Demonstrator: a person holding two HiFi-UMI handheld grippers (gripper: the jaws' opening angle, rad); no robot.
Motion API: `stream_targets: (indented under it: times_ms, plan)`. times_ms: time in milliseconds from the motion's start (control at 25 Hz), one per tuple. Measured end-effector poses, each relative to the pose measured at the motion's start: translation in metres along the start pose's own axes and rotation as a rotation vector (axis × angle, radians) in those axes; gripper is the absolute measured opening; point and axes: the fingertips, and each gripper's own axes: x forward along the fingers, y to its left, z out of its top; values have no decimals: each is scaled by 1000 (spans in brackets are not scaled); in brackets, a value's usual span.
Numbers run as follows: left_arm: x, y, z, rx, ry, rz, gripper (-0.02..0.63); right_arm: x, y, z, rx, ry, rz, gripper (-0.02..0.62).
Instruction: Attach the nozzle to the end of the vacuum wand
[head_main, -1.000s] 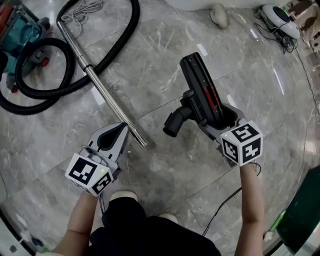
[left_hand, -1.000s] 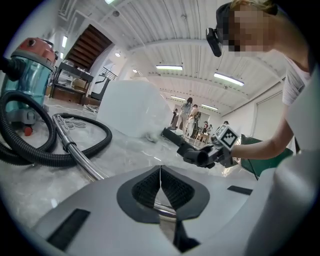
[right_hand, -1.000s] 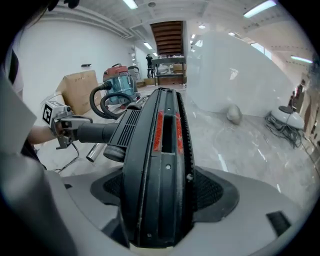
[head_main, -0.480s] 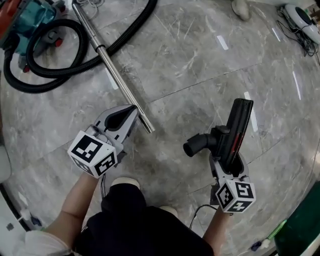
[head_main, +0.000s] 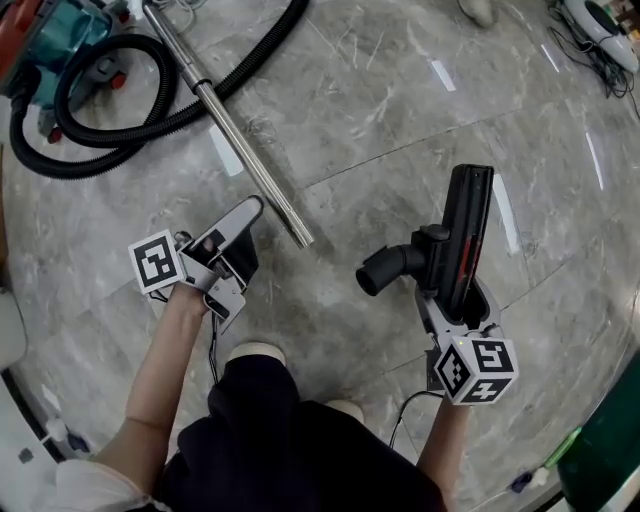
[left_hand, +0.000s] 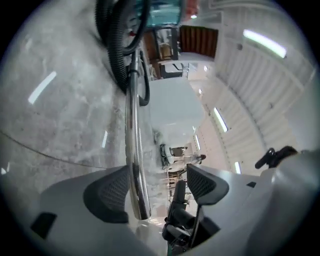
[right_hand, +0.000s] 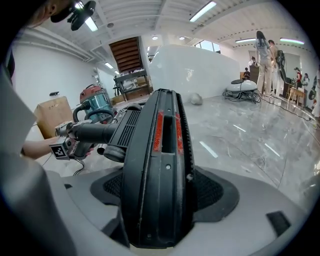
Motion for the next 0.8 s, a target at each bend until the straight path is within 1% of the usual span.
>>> stream_targets:
  times_ms: [40, 80, 160, 200, 280, 400, 480, 600, 640, 680, 760, 800]
  plan:
    - [4, 1, 2, -31, -8, -25, 345, -1, 1, 0, 1, -1, 2, 407]
    - [8, 3, 2, -18, 1, -30, 347, -2, 2, 0, 6, -3, 3, 407]
    - [19, 8, 0, 36, 45, -14, 347, -3, 3, -1, 17, -4, 5, 407]
    - [25, 11, -1, 44, 66, -5, 347, -3, 3, -2, 19, -2, 5, 407]
    - [35, 17, -2, 36, 92, 17, 347, -4, 4, -3, 14, 2, 3, 407]
    - [50, 26, -4, 45, 136, 57, 347, -7, 3, -3, 6, 4, -1, 407]
    - [58, 32, -3, 23, 134, 63, 345, -10, 1, -4, 13, 4, -3, 407]
    - [64, 36, 6, -68, 70, 22, 342, -14, -3, -9, 36, 2, -10, 407]
    - [65, 37, 8, -94, 51, 14, 325, -15, -5, -10, 44, 0, -16, 407]
    - [66, 39, 9, -109, 39, 13, 268, -16, -7, -12, 53, -2, -22, 407]
    - [68, 41, 8, -119, 20, 23, 129, -18, -11, -14, 79, -7, -33, 407]
    - [69, 41, 8, -128, 9, 20, 127, -18, -13, -15, 94, -8, -38, 407]
